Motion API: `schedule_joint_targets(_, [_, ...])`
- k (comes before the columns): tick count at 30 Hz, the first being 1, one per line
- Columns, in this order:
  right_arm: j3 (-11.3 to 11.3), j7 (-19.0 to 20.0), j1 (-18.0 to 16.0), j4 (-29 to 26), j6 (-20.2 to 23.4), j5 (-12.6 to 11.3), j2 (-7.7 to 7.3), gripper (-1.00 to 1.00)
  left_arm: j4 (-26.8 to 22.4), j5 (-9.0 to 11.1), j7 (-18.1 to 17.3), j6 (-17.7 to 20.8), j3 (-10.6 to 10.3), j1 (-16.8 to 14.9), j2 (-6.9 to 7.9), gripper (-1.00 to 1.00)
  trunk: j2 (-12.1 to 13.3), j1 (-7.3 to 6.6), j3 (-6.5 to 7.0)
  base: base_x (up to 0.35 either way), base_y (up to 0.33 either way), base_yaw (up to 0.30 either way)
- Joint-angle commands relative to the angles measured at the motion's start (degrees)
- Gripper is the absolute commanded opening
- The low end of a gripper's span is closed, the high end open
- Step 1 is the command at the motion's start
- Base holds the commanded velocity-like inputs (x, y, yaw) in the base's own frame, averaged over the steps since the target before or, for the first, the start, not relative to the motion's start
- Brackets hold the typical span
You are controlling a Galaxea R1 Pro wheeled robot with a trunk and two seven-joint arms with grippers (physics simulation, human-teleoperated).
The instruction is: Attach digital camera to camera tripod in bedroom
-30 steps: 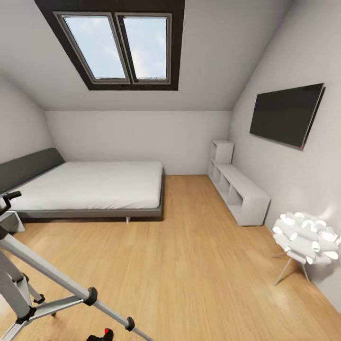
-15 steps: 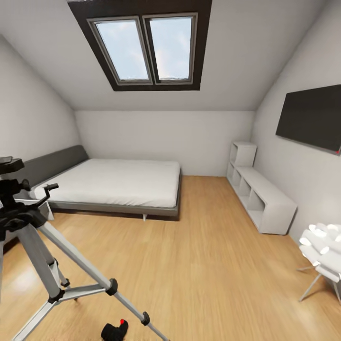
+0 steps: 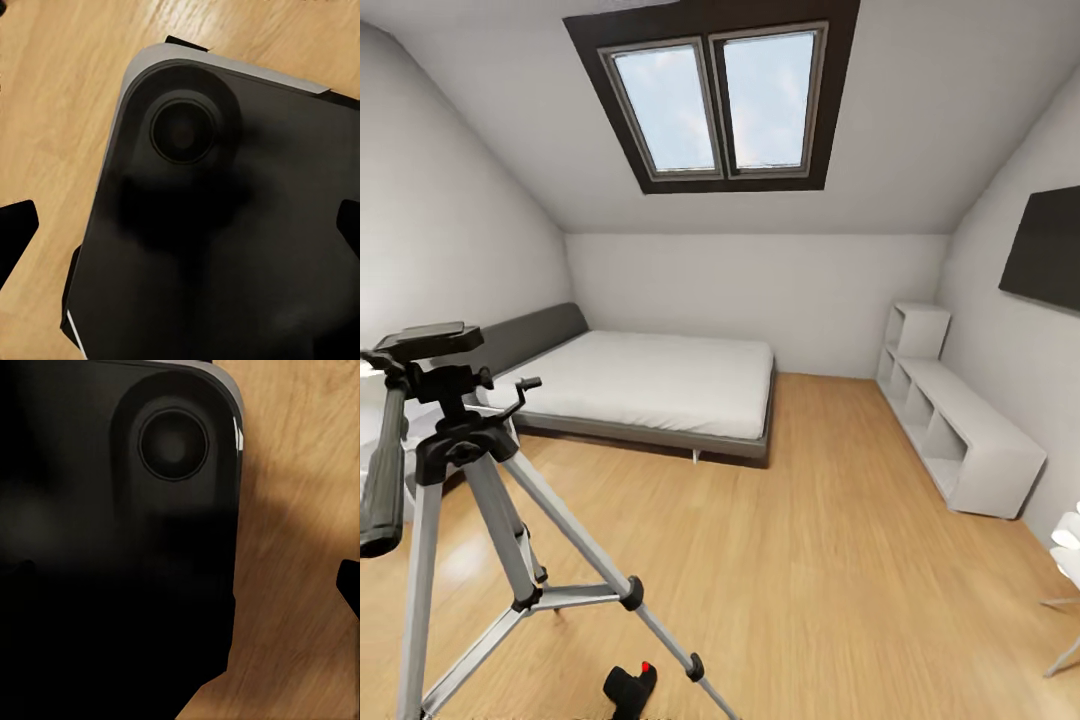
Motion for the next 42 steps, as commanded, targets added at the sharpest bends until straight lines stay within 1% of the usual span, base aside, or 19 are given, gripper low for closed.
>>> schedule_joint_targets(1, [0.04,0.03,-0.01,0.00,-0.16,0.02,-0.01,1.00,-0.05,-0.05,0.01,-0.08,0.44,0.01,-0.02,1.00,-0.02,0.00,-0.04,0.000,0.000,0.234])
schedule_joint_targets(16, [0.04,0.09,-0.01,0.00,-0.16,0.02,-0.08,1.00,-0.05,0.00,0.06,-0.07,0.46,0.01,-0.04,1.00,-0.02,0.00,-0.04,0.003,0.000,0.257])
schedule_joint_targets(22, [0.04,0.06,-0.04,0.00,-0.16,0.02,-0.10,1.00,-0.05,0.00,0.06,-0.07,0.44,0.02,-0.05,1.00,-0.02,0.00,-0.04,0.129,-0.099,0.244])
schedule_joint_targets(34, [-0.03,0.08,-0.01,0.00,-0.16,0.08,-0.10,1.00,-0.05,0.00,0.06,-0.07,0.44,0.01,0.00,1.00,-0.02,0.00,-0.04,0.212,-0.184,0.047])
schedule_joint_targets(42, [0.03,0.16,0.00,0.00,-0.16,0.26,-0.17,1.00,-0.05,0.00,0.06,-0.07,0.44,0.01,0.11,1.00,-0.02,0.00,-0.04,0.063,-0.053,0.001])
